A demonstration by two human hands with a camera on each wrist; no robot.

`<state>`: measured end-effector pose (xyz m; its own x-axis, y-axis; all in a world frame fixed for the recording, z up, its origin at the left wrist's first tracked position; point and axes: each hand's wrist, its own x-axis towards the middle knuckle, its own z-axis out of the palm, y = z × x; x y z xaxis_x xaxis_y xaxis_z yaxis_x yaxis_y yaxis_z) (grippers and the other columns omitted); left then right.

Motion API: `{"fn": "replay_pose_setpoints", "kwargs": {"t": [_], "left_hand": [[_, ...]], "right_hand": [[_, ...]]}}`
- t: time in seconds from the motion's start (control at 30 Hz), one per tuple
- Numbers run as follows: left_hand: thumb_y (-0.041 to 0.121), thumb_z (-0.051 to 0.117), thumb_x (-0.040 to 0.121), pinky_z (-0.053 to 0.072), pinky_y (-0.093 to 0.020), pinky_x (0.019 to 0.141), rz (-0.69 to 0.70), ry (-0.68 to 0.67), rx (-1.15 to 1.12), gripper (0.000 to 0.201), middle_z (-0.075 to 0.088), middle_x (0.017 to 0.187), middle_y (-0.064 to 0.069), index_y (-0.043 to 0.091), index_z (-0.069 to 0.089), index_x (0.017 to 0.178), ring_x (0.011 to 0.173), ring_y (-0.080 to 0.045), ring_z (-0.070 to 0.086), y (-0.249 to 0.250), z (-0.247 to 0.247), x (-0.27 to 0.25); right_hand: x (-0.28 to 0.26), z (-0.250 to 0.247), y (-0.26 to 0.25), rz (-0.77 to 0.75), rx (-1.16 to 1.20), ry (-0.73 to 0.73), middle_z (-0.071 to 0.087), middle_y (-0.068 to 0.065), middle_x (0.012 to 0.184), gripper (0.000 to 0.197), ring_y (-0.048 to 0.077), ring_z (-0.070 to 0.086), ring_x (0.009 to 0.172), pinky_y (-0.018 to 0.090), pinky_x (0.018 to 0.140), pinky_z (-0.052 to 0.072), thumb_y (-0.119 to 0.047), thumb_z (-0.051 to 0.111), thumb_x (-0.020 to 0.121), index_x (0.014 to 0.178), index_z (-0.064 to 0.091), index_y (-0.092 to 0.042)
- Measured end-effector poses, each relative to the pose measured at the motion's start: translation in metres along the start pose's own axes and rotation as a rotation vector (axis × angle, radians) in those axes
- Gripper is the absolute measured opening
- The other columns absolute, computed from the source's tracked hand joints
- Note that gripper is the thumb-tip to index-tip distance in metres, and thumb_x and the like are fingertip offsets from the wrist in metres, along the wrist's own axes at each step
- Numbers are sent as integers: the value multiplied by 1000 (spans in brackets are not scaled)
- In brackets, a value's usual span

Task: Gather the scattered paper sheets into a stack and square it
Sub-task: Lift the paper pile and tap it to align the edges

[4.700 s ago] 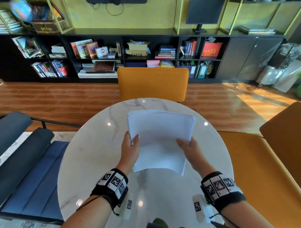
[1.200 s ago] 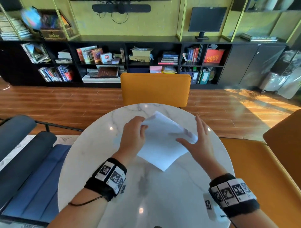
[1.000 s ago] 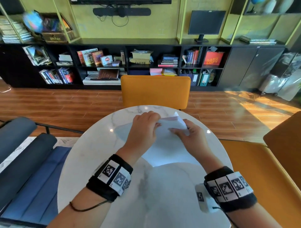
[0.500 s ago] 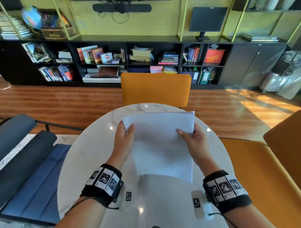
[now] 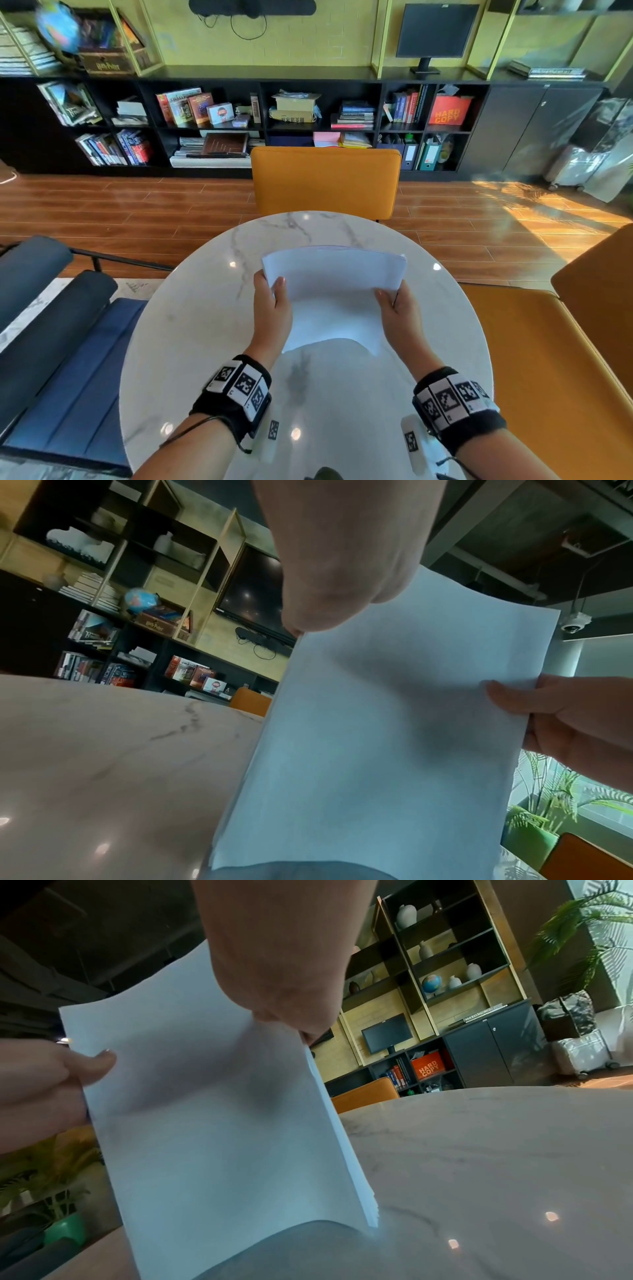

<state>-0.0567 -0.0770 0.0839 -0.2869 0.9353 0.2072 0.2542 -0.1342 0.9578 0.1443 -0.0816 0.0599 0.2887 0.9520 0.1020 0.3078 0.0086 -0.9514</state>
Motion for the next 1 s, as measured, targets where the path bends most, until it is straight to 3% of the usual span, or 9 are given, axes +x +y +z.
{"fn": "replay_pose_setpoints", "kwargs": {"t": [0.07,0.23,0.37,0.47,0.6,0.73,0.83,0.9,1.0], "left_hand": [[12,37,100,42,-20,79,-6,40,20,17,55,100,-1,7,42,116,90,-18,56,-2,2,-1],[8,40,98,37,-20,73,92,163,-5,9,52,90,-4,4,43,105,84,-22,51,2,2,-2],[8,37,99,44,-28,85,-56,-9,-99,13,56,108,-7,11,42,111,95,-19,56,-14,4,-6],[10,33,100,45,-24,84,-156,-114,-128,21,58,104,7,28,44,103,97,-13,57,-23,5,-11],[12,33,101,47,-22,81,-223,-135,-152,14,56,100,14,21,41,108,94,-4,57,-22,3,-7],[12,42,97,49,-41,81,-219,-42,-54,8,60,90,6,18,48,97,90,-25,61,-34,3,-4],[9,46,94,42,-30,75,-149,49,40,10,62,86,3,9,53,101,81,-19,60,-32,3,-1],[9,47,94,42,-28,81,-97,51,102,19,65,99,-5,5,56,111,91,-23,60,-29,2,3],[9,47,94,45,-31,89,3,21,178,24,66,114,-11,5,56,117,105,-27,60,-23,0,12]], "right_hand": [[2,0,1,-8,-16,22,69,6,84,6,27,62,82,37,69,46,-12,56,90,95,60,-12],[0,-3,-4,-59,16,60,72,10,89,10,27,65,86,40,76,51,-15,58,89,98,62,-14],[1,1,10,35,1,-49,67,10,103,25,27,62,96,41,83,49,-12,55,90,114,53,-15],[-4,5,22,128,20,-126,63,10,114,36,27,59,106,38,89,48,-7,53,90,124,47,-16],[1,4,22,144,33,-125,63,10,115,40,25,60,106,36,89,48,-5,54,89,128,48,-13],[4,3,20,129,18,-155,65,5,104,28,22,61,97,34,84,49,-2,56,87,110,56,-18],[4,-3,22,125,-24,-168,67,-2,83,27,17,59,77,19,70,48,-1,63,82,85,61,-28],[3,-6,24,131,-55,-164,65,1,75,22,15,54,65,11,58,44,-2,67,78,81,63,-24],[3,-7,30,198,-68,-159,64,5,68,11,21,57,61,35,65,51,-9,73,75,80,65,-14]]}}
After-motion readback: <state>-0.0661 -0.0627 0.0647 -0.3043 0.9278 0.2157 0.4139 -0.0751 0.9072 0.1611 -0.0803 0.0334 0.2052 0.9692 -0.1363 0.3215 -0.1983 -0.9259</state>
